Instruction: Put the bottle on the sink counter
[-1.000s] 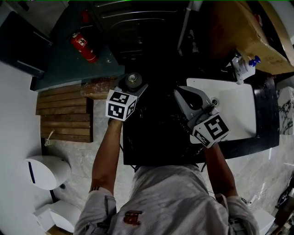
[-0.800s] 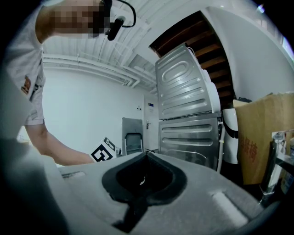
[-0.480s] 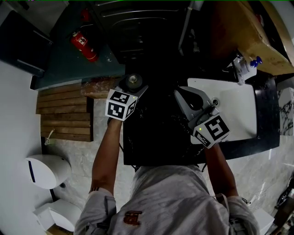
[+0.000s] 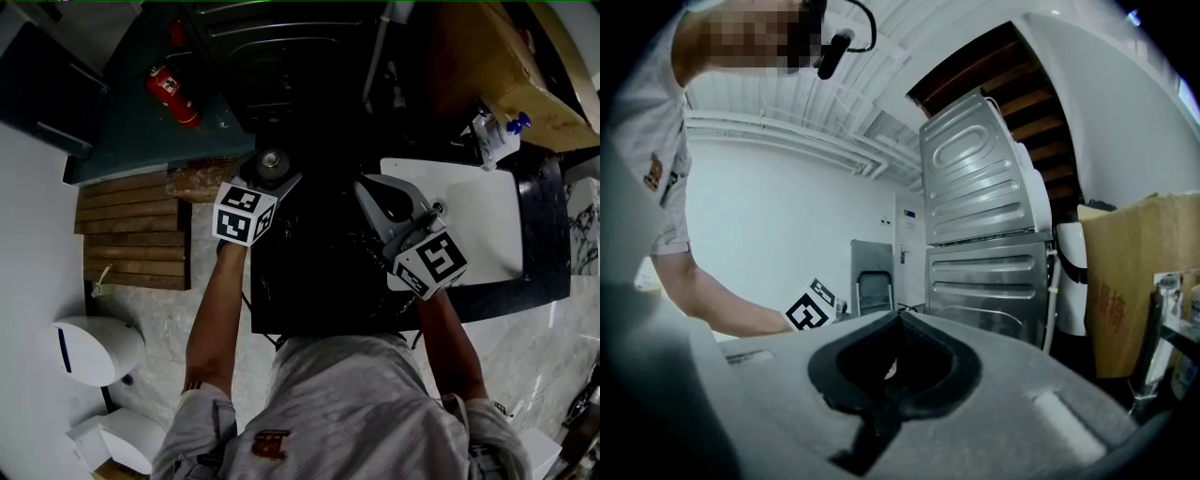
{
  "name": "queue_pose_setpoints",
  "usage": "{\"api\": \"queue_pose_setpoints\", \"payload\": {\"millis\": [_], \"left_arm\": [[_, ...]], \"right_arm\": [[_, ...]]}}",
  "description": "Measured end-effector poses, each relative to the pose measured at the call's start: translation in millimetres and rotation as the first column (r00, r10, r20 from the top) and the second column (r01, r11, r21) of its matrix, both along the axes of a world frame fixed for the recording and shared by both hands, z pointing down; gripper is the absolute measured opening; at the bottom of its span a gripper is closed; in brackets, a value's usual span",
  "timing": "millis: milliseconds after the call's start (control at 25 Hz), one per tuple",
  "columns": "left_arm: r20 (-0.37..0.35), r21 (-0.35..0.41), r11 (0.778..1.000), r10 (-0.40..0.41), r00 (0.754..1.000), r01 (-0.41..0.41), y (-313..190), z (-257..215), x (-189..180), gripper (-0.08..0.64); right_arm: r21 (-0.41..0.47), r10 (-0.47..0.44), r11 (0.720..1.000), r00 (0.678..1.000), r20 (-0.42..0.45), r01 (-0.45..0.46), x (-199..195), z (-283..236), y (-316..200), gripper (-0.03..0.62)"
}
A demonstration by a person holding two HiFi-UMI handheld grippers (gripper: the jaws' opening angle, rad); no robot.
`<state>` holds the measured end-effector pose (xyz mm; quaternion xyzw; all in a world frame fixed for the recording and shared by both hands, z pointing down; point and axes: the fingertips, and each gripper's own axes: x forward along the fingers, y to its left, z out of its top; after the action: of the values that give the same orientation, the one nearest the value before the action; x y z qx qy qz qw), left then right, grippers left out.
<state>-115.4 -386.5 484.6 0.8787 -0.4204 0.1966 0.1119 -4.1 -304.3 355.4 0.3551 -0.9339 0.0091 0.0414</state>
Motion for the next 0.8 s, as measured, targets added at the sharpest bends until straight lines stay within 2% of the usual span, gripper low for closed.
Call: {"api": "queue_pose_setpoints", "payload": {"millis": [320,520,640,800], "left_arm": [[-0.041,0.1,0.993,-0.053,0.998,0.057,23.1,-46.5,-11.1,0.364],[-0.158,0.231,0.964,-0.093,0.983,0.129,54.0,-105.4,-10.5,0.359],[-0.233,0.283,0.95,-0.066,0.97,0.133,76.6,-136.0,-1.9,0.325],[-0.303,0.332,0.937,-0.005,0.953,0.11,103.7,-169.2,14.2,0.208]], "right_arm": [[-0.005,0.015,1.0,0.998,0.063,-0.015,11.2,-12.5,2.1,0.002],[0.014,-0.005,1.0,0.995,0.1,0.003,10.6,-23.9,11.2,0.002],[0.034,-0.028,0.999,0.993,0.113,0.024,6.5,-31.7,19.2,0.002],[0.063,-0.065,0.996,0.99,0.123,0.057,0.8,-40.4,30.4,0.002]]}}
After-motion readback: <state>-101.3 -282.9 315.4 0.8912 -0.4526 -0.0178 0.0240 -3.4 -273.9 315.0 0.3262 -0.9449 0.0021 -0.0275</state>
